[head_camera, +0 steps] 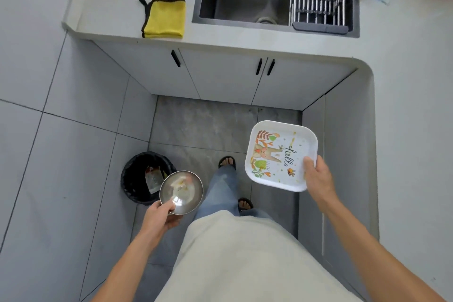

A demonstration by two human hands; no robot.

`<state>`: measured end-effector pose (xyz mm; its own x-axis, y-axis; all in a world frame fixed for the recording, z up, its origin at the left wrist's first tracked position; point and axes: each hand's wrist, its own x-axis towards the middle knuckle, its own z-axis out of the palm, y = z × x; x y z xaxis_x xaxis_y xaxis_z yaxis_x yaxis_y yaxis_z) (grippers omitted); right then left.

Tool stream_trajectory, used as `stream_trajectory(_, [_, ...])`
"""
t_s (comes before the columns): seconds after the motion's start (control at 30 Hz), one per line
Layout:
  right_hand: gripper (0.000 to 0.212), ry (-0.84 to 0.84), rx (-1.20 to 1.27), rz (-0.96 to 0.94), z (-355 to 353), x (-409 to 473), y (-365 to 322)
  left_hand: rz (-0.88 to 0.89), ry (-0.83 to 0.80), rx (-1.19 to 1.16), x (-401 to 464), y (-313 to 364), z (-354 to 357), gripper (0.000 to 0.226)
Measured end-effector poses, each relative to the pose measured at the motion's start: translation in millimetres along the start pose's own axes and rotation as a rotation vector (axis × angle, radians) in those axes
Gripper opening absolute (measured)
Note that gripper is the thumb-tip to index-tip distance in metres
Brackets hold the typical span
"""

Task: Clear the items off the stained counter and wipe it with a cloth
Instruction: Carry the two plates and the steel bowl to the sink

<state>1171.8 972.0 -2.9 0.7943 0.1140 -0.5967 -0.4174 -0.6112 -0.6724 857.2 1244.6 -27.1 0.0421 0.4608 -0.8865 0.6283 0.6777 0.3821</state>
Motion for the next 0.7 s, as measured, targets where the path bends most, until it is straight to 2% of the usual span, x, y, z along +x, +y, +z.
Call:
stream_trajectory(0.2, [0.022,0.042,0.013,0.051,-1.3,28.2,-34.2,0.073,-0.087,0.051,27.9,100.3,44.1,0.009])
stream_trajectory(0.27, [0.02,0.112,0.027,0.11,-11.1,54.0,-53.8,0.088,-0.142,0.101,48.2,165.0,74.8,0.011])
stream_trajectory(0.47, [0.02,0.156,0.04,0.182,-26.8,74.0,-55.3,0.155,-0.181,0.128,61.7,251.7,116.5,0.015])
stream_trajectory(0.57, [0.021,0.16,0.049,0.201,-32.9,105.6,-74.6,0.183,-0.183,0.129,72.4,301.2,143.8,0.01])
stream_trajectory(0.7, [0.021,0.141,0.064,0.179,-32.8,147.2,-110.7,0.18,-0.167,0.125,81.3,334.8,163.8,0.007])
